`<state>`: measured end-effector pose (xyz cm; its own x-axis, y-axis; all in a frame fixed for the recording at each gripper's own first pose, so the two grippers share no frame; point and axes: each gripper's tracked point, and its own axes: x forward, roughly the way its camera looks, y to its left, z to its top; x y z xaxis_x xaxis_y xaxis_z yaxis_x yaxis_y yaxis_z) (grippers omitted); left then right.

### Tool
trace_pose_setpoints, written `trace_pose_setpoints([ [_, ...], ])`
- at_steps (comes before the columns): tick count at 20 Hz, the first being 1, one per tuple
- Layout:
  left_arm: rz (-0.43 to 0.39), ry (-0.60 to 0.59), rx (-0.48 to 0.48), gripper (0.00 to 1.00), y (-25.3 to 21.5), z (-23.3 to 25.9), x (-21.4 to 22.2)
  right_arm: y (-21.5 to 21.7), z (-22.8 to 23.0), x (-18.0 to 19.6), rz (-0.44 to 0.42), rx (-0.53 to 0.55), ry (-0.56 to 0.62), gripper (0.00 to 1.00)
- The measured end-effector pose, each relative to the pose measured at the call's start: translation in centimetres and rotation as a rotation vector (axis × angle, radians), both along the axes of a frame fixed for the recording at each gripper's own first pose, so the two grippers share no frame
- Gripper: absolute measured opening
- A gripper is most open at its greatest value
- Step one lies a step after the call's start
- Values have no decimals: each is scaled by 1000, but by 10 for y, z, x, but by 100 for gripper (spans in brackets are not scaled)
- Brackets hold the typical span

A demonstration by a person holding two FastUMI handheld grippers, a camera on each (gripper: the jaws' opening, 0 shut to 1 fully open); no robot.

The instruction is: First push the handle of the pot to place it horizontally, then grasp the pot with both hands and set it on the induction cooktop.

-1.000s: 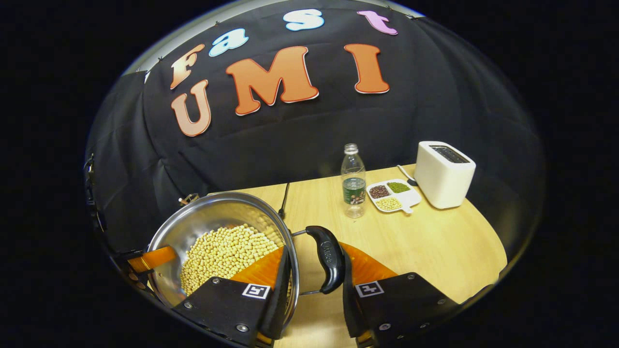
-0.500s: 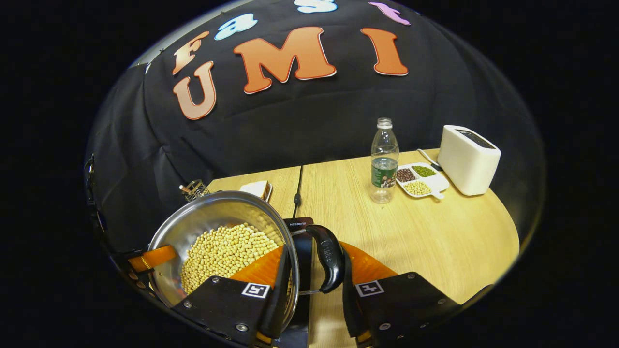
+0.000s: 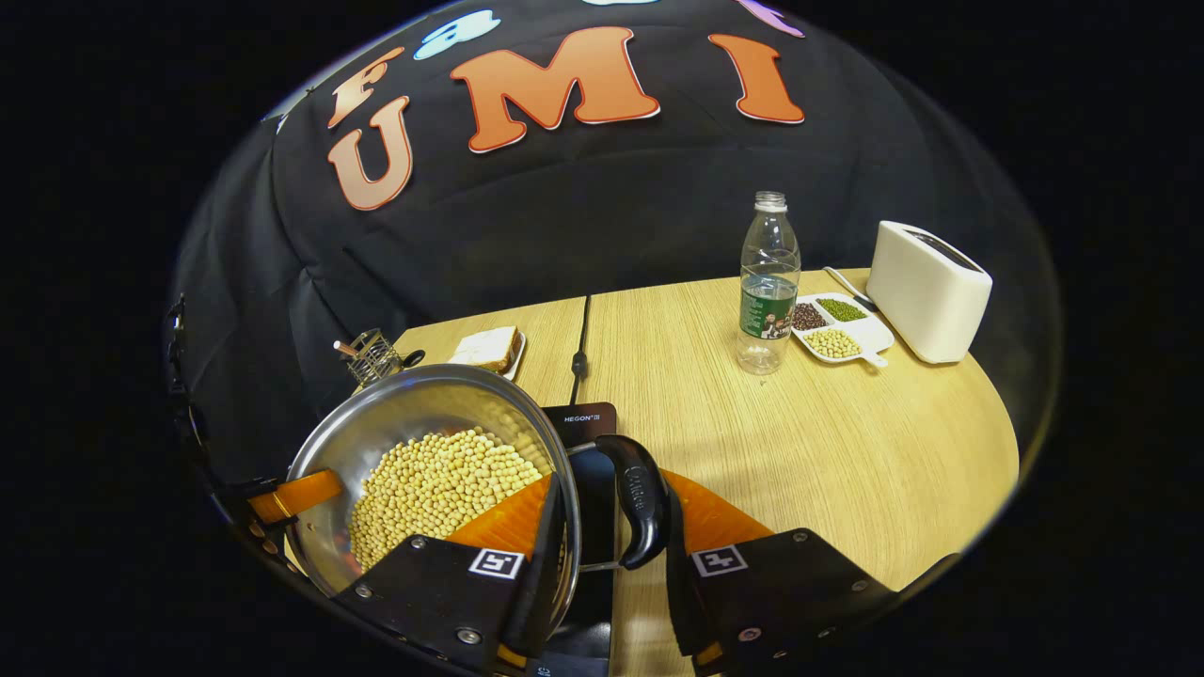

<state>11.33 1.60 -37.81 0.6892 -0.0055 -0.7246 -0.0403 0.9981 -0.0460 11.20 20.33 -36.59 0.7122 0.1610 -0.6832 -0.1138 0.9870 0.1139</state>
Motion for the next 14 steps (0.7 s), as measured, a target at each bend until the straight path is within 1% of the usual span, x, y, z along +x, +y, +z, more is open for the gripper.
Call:
trace_pose_setpoints([
  [1,0,3,-1,66,3,-5,-6,0,-1,0,-1,-2,2,52],
  [5,1,23,-7,67,3,-11,-4,-3,-9,4,-9,-16,15,55],
  [6,0,30,-10,65,3,-12,-4,-4,-11,1,-9,-23,19,56],
  [7,3,37,-12,67,3,-15,-4,-3,-12,1,-8,-26,22,57],
  [8,7,46,-12,68,2,-17,-4,-3,-13,0,-6,-23,23,57],
  [9,9,31,-10,69,2,-15,-1,-3,-12,1,-9,-19,18,58],
  [10,11,37,-6,67,2,-17,-1,-3,-14,0,-7,-18,21,58],
  [11,11,34,-4,70,2,-17,-2,-3,-14,1,-2,-21,14,59],
  [12,15,31,-1,71,2,-16,-2,-3,-13,2,6,-24,11,56],
  [13,14,14,9,70,0,-10,-1,-3,-10,3,10,-23,-1,62],
  [14,19,-15,35,73,2,-1,2,-3,-5,4,15,-21,-16,63],
])
